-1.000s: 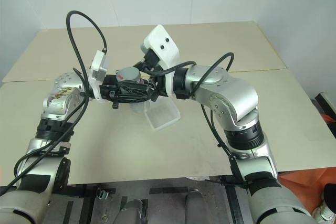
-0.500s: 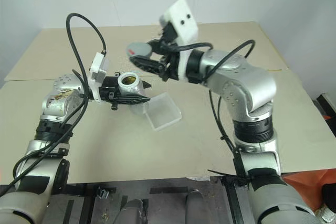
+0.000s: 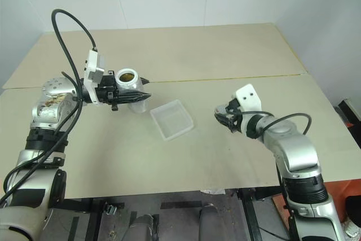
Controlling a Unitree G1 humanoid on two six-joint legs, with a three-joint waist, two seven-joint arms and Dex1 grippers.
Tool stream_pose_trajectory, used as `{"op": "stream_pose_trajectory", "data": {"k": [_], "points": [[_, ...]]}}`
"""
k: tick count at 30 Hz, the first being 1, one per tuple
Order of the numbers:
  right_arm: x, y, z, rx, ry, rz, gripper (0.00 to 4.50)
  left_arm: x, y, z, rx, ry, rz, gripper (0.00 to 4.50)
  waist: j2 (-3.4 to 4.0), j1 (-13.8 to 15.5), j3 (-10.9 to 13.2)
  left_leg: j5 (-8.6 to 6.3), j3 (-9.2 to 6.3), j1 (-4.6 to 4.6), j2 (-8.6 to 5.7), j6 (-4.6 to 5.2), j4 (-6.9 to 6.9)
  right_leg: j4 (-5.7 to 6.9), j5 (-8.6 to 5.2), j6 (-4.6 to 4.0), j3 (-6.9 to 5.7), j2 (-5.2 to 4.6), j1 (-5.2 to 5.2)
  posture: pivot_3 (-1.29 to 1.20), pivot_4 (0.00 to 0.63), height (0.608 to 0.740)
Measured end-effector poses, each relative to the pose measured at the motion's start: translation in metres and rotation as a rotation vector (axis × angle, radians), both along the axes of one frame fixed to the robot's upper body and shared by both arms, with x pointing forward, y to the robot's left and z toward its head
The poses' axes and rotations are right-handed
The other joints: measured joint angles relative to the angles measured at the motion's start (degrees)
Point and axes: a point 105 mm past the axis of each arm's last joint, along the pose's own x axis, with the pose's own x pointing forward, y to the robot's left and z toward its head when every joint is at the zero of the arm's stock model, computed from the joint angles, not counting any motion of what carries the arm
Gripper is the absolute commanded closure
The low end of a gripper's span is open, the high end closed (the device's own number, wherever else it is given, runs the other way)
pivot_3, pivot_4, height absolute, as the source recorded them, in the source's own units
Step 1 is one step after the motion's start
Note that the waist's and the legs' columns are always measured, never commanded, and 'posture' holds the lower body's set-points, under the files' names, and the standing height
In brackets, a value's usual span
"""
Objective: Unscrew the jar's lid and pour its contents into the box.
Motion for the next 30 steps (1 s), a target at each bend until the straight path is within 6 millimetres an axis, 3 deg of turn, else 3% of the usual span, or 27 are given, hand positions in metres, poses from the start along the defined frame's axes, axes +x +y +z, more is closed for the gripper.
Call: {"op": "stream_pose_trajectory", "data": {"k": [4,7,11,15,18,23,26,30], "points": [[-0.002,-0.004,-0.017,-0.05,0.06,0.0,0.05,0.011,-0.003,-0.001,0.016,-0.064,0.088,2.54,0.0,0.2,0.0,0.01,-0.01,-0.07,-0.01,-0.02,0.01,0.0,0.0,0.0,-0.01,-0.01,-0.01,0.0,0.15,0.74],[-0.01,-0.006,-0.006,-0.04,0.078,0.056,0.05,0.021,-0.004,-0.002,0.073,-0.169,0.17,2.54,0.0,0.4,0.0,0.01,-0.01,-0.06,-0.01,-0.02,0.0,-0.06,0.0,0.0,-0.02,-0.01,0.01,0.0,0.15,0.74],[-0.022,-0.001,0.033,0.042,0.051,0.168,0.05,0.034,-0.012,-0.008,0.166,-0.353,0.276,2.54,-0.01,0.6,0.0,0.01,0.0,-0.01,-0.01,-0.02,0.01,-0.14,0.0,0.0,-0.01,-0.01,0.03,0.0,0.15,0.74],[-0.044,0.031,0.076,0.134,0.058,0.37,0.05,0.041,-0.033,-0.001,0.311,-0.76,0.338,2.54,-0.02,1.0,0.0,0.01,-0.02,-0.02,-0.01,-0.02,0.01,-0.13,0.01,0.0,-0.02,0.0,0.05,0.0,0.15,0.74],[-0.055,0.05,0.081,0.151,0.114,0.467,0.05,0.036,-0.058,0.005,0.49,-1.157,0.26,2.54,-0.04,1.8,0.0,0.01,-0.02,-0.09,-0.07,-0.02,0.05,-0.1,0.04,0.05,-0.02,-0.03,0.03,0.0,0.15,0.74],[-0.058,0.065,0.097,0.136,0.133,0.555,0.05,0.029,-0.096,0.028,0.679,-1.862,0.013,2.54,-0.04,3.1,0.0,0.01,-0.02,-0.29,-0.12,-0.02,0.06,-0.07,0.1,0.16,-0.03,-0.06,-0.04,0.0,0.15,0.74],[-0.058,0.068,0.104,0.127,0.125,0.581,0.05,0.032,-0.1,0.022,0.751,-2.027,-0.128,2.54,-0.04,3.3,0.0,0.01,0.01,-0.33,-0.13,-0.02,0.03,-0.07,0.09,0.18,-0.03,-0.08,-0.09,0.0,0.15,0.74],[-0.055,0.069,0.101,0.143,0.142,0.574,0.05,0.039,-0.098,-0.013,0.866,-2.071,-0.271,2.54,-0.04,3.2,0.0,0.02,0.01,-0.42,-0.12,-0.03,0.03,0.01,0.09,0.17,-0.03,-0.08,-0.22,0.0,0.15,0.74]]}}
